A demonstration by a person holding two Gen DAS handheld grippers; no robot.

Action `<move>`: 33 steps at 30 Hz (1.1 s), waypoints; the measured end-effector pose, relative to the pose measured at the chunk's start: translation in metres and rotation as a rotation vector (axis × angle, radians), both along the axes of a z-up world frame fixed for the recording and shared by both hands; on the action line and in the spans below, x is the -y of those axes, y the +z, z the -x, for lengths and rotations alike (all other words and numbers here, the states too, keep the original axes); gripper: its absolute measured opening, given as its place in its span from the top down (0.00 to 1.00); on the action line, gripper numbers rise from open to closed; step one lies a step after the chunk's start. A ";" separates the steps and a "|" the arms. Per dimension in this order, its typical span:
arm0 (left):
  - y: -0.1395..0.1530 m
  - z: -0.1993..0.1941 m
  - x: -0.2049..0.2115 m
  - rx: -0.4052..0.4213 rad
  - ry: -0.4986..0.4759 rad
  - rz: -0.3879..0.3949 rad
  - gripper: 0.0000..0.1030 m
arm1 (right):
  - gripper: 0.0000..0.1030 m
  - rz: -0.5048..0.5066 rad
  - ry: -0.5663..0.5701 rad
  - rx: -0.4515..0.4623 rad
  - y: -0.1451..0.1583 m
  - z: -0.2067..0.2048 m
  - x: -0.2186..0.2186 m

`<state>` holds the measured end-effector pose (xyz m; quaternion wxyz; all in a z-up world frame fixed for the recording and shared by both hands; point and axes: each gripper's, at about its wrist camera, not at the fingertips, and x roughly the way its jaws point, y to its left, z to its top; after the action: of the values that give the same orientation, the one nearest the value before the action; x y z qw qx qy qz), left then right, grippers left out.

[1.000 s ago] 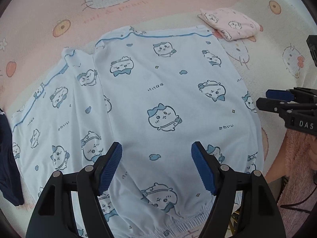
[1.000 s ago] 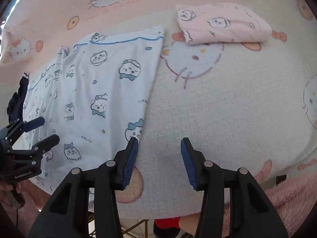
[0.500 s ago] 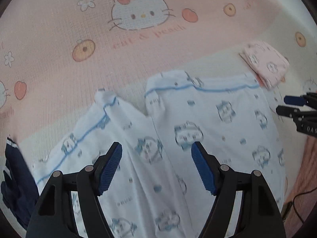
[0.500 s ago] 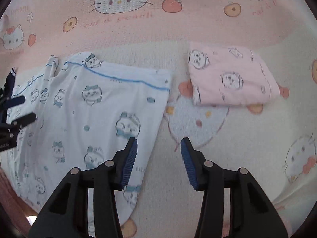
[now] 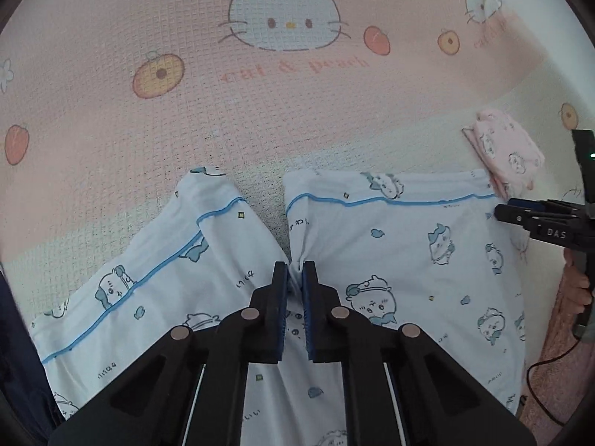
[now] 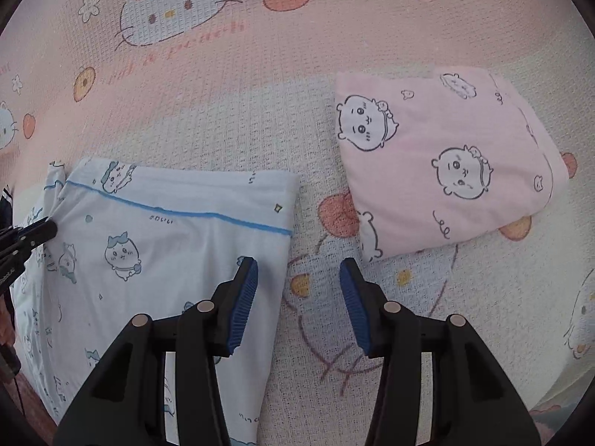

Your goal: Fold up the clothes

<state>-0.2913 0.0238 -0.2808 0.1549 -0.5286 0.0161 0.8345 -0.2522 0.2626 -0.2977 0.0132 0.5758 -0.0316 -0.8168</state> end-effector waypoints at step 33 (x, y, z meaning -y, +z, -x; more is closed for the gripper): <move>-0.024 0.101 -0.055 0.014 -0.080 -0.014 0.71 | 0.93 0.078 0.009 -0.060 0.009 0.030 -0.057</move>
<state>-0.3920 0.0784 -0.3043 0.1921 -0.5324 0.0303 0.8239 -0.2826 0.3201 -0.2888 0.0402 0.5505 -0.0605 -0.8317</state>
